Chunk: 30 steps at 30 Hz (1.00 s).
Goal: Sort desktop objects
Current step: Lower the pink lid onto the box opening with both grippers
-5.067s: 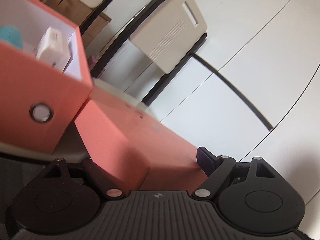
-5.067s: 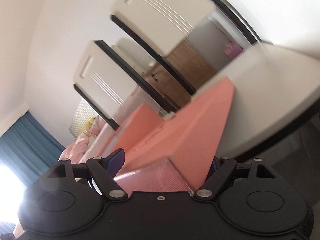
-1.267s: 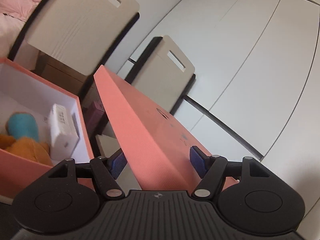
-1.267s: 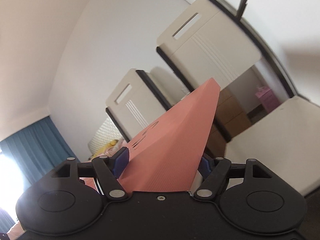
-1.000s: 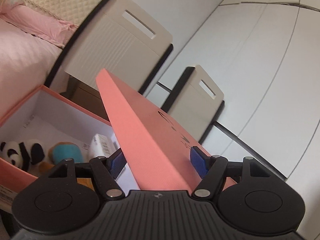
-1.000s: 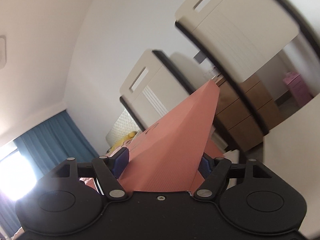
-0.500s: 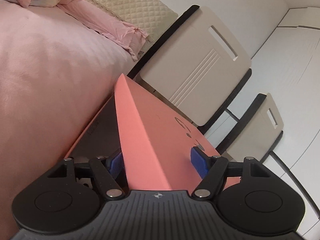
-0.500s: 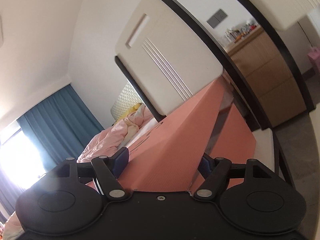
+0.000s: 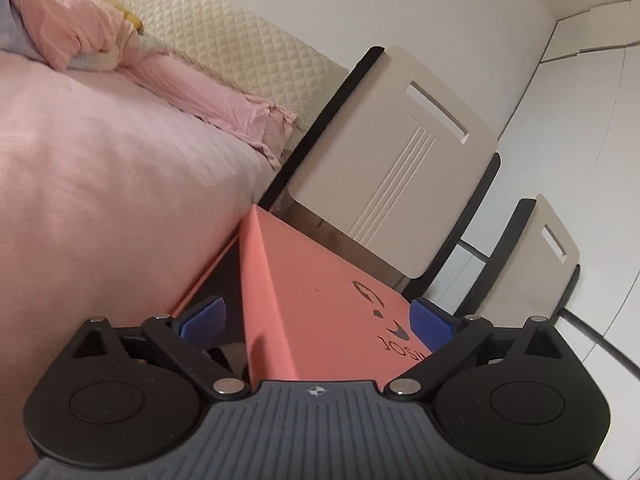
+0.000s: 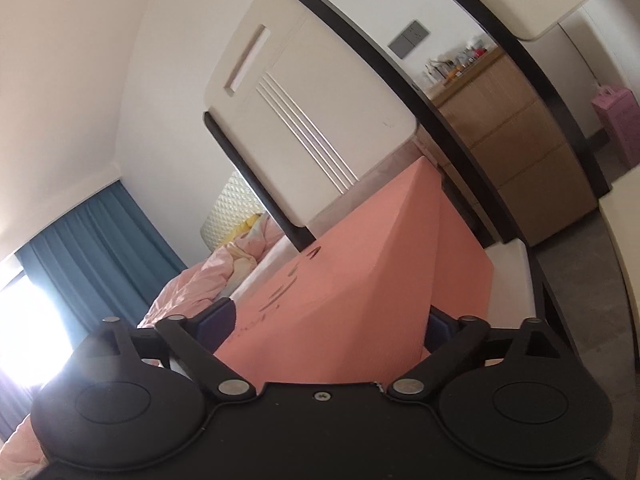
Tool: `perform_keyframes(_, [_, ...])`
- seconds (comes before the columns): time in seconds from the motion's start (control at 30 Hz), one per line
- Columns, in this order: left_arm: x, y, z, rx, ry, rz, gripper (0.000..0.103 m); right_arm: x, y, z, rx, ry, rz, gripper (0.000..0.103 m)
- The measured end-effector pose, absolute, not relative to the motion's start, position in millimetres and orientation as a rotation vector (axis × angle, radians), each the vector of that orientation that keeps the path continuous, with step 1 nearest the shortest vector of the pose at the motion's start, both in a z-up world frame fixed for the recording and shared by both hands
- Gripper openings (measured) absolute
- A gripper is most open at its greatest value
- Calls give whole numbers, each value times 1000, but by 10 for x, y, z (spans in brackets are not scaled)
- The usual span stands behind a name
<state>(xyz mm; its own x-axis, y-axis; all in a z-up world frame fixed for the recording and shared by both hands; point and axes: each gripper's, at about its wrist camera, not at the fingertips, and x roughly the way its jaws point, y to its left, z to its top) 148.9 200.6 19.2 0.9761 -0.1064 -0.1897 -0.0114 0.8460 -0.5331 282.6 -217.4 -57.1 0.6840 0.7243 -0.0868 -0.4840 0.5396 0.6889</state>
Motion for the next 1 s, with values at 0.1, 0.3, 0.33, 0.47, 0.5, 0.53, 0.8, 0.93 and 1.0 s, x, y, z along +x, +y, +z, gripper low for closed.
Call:
perform_keyframes(0.1, [1369,1950,207,-522,188,6,100,2776,-2167,-538,630,365,700,98])
perform_keyframes(0.3, [1273,1702,239,-376,168,97,100,2691,-2136,-438,568,355,622,102])
perform_keyframes(0.33, [1267,1679,237,-366,170,99,100,2671,-2134,-428,553,350,605,102])
perform_keyframes(0.47, [1229,1617,240,-334,160,106,100,2607,-2187,-463,528,353,550,102])
perform_keyframes(0.5, [1222,1591,241,-311,155,120,100,2585,-2208,-470,524,348,528,102])
perform_keyframes(0.53, [1214,1566,243,-287,150,134,100,2558,-2243,-476,523,341,508,102])
perform_keyframes(0.8, [1215,1487,226,-233,159,148,100,2416,-2239,-410,492,325,575,79])
perform_keyframes(0.93, [1225,1455,210,-219,170,140,100,2363,-2167,-376,493,337,601,77])
perform_keyframes(1.0, [1226,1435,202,-210,176,139,100,2333,-2141,-362,499,348,613,76])
